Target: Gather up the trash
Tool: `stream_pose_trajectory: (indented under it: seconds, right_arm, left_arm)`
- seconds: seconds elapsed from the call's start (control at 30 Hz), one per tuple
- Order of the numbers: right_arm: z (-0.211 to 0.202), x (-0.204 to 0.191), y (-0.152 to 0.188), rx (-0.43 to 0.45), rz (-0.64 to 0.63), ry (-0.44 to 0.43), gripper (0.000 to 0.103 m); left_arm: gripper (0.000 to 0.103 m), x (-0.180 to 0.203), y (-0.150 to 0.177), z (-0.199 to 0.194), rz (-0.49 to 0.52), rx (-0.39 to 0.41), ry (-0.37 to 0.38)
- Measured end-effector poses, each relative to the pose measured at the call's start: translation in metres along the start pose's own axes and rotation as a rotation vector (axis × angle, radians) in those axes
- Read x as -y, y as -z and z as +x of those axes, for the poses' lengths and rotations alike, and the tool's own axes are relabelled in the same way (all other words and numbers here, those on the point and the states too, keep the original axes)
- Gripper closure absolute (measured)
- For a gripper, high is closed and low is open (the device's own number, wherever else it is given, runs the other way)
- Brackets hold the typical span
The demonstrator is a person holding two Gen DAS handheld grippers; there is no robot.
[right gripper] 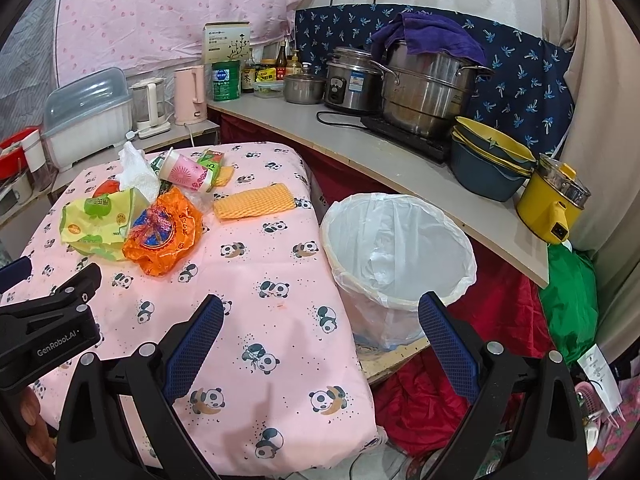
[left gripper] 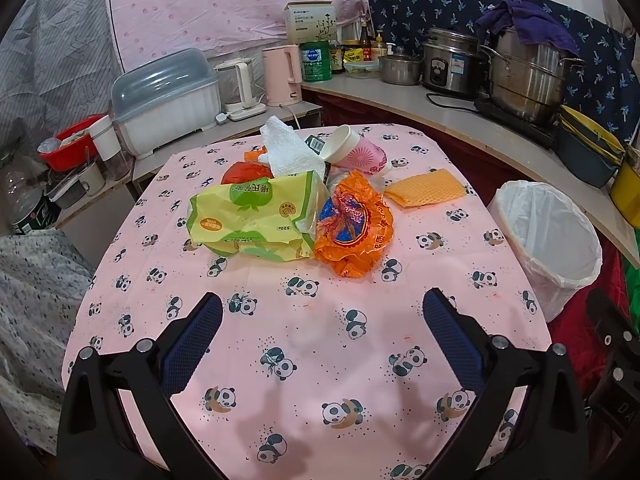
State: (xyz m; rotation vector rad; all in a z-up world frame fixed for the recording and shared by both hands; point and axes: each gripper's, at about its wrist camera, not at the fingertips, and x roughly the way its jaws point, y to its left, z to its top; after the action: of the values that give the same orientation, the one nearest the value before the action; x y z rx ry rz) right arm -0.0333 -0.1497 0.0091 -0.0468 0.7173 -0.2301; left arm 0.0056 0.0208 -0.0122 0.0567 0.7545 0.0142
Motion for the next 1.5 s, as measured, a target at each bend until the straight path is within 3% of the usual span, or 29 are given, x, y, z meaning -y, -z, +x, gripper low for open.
stream_pose_trajectory:
  seconds: [1.07,1.5]
  right_arm:
    - [-0.002,0.006,0.004,0.006,0.013,0.001,0.009]
    - [0.010,-0.002,-0.005,-0.001,0.025,-0.012,0.009]
  left_arm:
    - [0.007,0.010,0.004,-0.005,0.008,-0.007,0.007]
    - [0.007,-0.007,-0.004,0.009,-0.015,-0.023,0.011]
